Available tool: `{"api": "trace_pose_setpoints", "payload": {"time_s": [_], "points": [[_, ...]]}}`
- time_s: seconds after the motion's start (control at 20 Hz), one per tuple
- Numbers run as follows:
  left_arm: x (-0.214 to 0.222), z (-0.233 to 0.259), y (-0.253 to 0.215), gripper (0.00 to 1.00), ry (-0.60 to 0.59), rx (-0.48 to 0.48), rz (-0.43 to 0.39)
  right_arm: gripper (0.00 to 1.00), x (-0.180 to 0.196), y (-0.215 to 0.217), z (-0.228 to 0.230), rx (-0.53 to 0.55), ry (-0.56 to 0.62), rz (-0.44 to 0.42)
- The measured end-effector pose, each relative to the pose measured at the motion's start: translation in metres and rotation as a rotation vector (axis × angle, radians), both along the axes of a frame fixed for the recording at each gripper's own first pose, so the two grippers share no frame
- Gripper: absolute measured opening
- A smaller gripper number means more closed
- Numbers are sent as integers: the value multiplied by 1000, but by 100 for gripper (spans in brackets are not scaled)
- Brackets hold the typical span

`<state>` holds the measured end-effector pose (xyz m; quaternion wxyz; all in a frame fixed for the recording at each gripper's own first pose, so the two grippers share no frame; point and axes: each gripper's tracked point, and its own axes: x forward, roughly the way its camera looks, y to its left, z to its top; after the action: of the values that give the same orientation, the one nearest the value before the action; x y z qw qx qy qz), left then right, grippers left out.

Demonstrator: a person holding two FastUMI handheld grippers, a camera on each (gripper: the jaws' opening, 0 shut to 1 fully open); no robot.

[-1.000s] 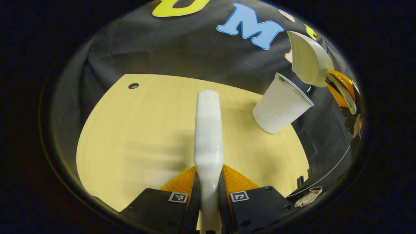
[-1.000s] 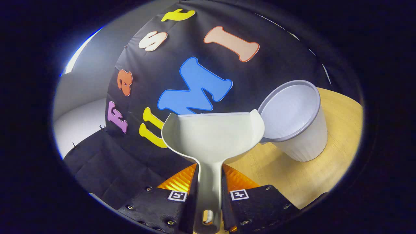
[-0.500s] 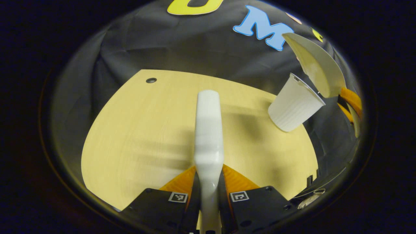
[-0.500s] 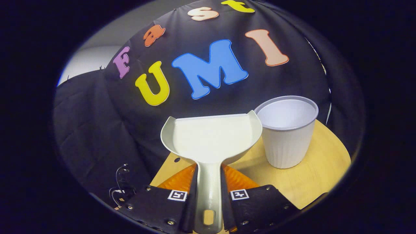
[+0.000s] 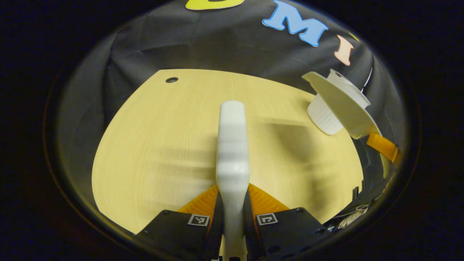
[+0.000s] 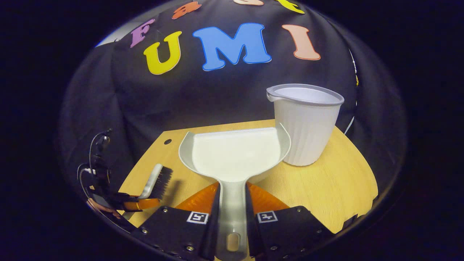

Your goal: Pick up the small broom and dustpan from the desktop, sweep the trash into the dustpan with the broom, and then empty the trash into the garbage bin.

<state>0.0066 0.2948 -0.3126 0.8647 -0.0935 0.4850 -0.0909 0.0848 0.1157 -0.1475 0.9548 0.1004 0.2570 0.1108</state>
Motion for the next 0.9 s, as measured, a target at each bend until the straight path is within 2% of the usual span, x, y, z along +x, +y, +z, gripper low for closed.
{"api": "trace_pose_setpoints", "payload": {"time_s": [0.45, 0.7, 0.9], "points": [[-14, -31, 3, 35, 77, 32, -26, 34, -13, 12, -83, -79, 146, -97], [-13, -28, 6, 35, 79, 77, -33, 34, -17, 9, -103, -102, 172, -120], [-10, -29, 7, 34, 90, 117, -29, 34, -16, 7, -114, -73, 194, -122]]}}
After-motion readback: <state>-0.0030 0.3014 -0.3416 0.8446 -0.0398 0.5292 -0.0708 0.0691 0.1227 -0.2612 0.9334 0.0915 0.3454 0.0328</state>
